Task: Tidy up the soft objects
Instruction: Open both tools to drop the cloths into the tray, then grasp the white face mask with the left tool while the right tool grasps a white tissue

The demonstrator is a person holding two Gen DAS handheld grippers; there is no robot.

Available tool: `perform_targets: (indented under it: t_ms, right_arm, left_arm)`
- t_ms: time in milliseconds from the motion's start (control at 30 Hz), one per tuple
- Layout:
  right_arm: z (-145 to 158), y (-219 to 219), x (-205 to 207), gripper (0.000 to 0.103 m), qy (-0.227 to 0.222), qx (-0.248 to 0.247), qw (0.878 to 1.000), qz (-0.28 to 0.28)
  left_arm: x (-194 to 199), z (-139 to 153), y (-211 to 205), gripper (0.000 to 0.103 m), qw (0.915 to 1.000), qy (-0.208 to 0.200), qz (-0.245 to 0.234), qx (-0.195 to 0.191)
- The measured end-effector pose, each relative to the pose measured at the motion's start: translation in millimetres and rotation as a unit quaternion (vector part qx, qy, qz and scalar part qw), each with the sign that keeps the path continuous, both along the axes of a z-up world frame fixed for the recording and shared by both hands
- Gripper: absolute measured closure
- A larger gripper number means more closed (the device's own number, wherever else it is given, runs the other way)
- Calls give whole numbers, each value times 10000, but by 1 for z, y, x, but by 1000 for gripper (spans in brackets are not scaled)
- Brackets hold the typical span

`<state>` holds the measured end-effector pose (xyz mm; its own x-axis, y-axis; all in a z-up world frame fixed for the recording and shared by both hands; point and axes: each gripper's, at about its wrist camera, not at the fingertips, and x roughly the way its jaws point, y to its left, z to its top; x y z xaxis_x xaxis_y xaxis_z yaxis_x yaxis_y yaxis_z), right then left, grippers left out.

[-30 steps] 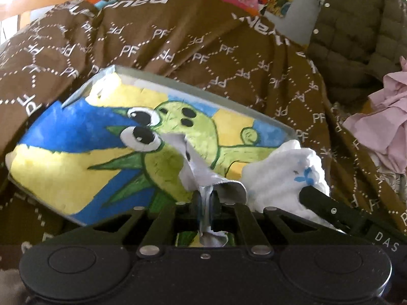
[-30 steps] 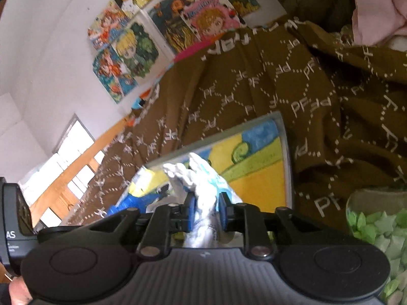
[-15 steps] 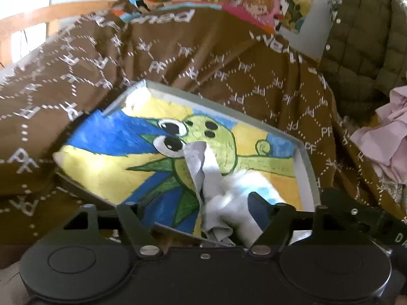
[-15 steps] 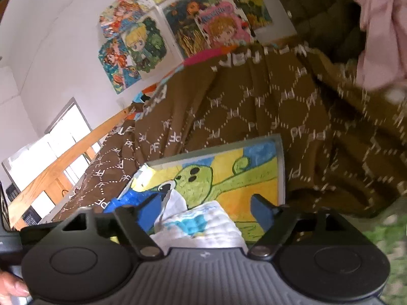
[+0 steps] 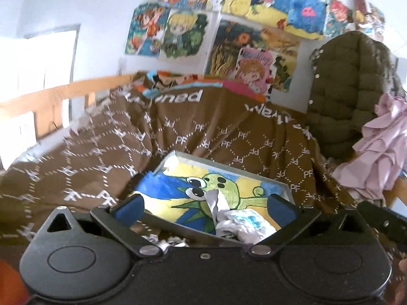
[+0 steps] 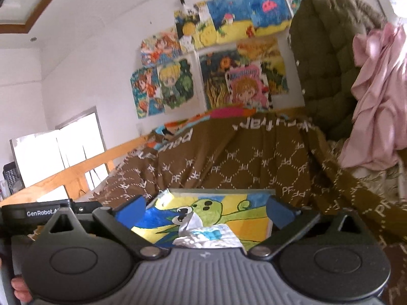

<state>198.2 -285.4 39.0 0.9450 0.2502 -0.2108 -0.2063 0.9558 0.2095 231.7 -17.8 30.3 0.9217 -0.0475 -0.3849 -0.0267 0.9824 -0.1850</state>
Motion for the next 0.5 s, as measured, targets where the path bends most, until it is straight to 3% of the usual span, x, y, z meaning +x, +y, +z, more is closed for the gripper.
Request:
perform_targets:
  t_ms: [267,500]
  right_arm:
    - [-10,9,-77,0,-126,-241,9991,-314]
    - [-35,17,-111,0,459,-408,9973,-415]
  left_arm:
    - [-69,1,6,1,9988,35,-388,284]
    - [-103,-19,10,1,9953,273,-803,468]
